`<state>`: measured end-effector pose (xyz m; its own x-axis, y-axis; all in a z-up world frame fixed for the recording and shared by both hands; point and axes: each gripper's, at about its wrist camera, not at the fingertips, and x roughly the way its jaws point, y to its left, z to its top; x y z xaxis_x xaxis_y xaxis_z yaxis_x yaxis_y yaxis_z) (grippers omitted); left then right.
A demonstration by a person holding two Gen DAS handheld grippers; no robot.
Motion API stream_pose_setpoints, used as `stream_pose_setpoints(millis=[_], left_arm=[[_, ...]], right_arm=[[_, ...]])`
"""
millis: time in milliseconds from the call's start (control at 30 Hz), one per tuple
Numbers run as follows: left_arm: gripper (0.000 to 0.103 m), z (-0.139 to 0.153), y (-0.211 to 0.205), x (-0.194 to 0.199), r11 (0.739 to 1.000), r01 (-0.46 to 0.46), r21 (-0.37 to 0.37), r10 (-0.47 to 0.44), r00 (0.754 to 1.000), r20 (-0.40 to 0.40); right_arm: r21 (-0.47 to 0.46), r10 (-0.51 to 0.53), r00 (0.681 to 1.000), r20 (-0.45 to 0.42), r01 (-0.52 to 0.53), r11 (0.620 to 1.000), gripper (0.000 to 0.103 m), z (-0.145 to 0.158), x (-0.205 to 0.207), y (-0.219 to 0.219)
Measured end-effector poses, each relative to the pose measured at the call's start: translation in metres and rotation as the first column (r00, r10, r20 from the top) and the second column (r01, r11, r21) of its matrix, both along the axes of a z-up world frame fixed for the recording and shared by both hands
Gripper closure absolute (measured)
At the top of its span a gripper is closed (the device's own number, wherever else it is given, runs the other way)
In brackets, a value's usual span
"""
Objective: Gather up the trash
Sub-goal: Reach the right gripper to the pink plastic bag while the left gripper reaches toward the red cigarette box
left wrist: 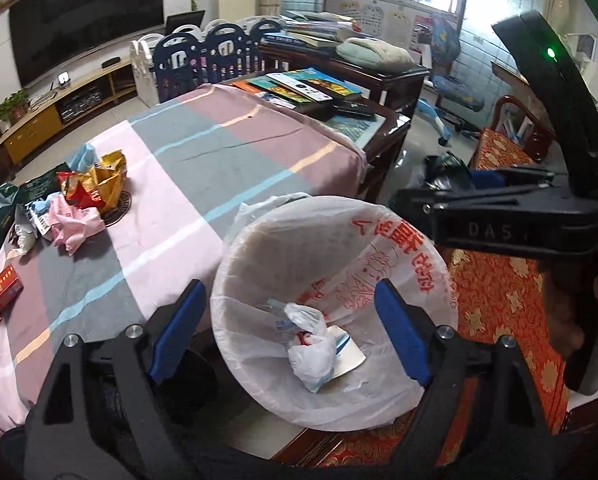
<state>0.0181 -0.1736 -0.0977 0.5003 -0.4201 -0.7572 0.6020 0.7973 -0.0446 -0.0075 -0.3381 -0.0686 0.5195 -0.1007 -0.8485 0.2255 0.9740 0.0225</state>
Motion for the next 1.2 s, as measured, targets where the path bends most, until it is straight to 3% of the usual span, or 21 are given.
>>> stream_pose_setpoints(millis=[133, 367, 500, 600, 733, 833, 1000, 1100, 1200], left_arm=[[0.017, 0.000, 0.004, 0.004, 1.000, -0.024, -0.003, 0.024, 1.000, -0.004], [0.017, 0.003, 0.011, 0.007, 0.998, -0.066, 0.002, 0.066, 0.998, 0.012], [0.016, 0.007, 0.018, 0.011, 0.992, -0.125, 0.035, 0.123, 0.990, 0.067], [0.016, 0.007, 0.037, 0.025, 0.973, -0.223, 0.059, 0.217, 0.971, 0.096], [0.017, -0.002, 0.096, 0.061, 0.910, -0.415, 0.025, 0.415, 0.910, 0.013], [0.023, -0.009, 0.146, 0.081, 0.844, -0.537, 0.010, 0.537, 0.843, -0.032], [0.024, -0.019, 0.209, 0.101, 0.725, -0.688, 0.030, 0.689, 0.724, -0.023], [0.025, -0.022, 0.239, 0.105, 0.663, -0.747, 0.050, 0.748, 0.663, -0.004], [0.025, -0.021, 0.258, 0.105, 0.624, -0.779, 0.054, 0.780, 0.626, 0.020]], right_arm=[[0.013, -0.004, 1.000, 0.001, 0.004, 1.000, 0.031, 0.000, 0.001, 0.001], [-0.039, 0.012, 1.000, 0.027, -0.011, 0.999, 0.030, 0.007, 0.001, 0.012], [-0.064, 0.013, 0.999, 0.049, -0.010, 0.998, 0.029, 0.012, 0.000, 0.015], [-0.051, 0.006, 0.999, 0.051, -0.004, 0.999, 0.026, 0.010, 0.006, 0.017], [-0.005, 0.025, 0.999, 0.022, -0.025, 1.000, 0.026, -0.003, 0.028, 0.033], [0.019, 0.074, 0.997, 0.013, -0.075, 0.997, 0.026, -0.014, 0.054, 0.059], [0.053, 0.182, 0.983, 0.028, -0.184, 0.982, 0.026, -0.028, 0.112, 0.121], [0.001, 0.272, 0.960, 0.068, -0.273, 0.962, 0.026, -0.031, 0.152, 0.174], [-0.068, 0.347, 0.934, 0.087, -0.342, 0.937, 0.026, -0.038, 0.194, 0.228]])
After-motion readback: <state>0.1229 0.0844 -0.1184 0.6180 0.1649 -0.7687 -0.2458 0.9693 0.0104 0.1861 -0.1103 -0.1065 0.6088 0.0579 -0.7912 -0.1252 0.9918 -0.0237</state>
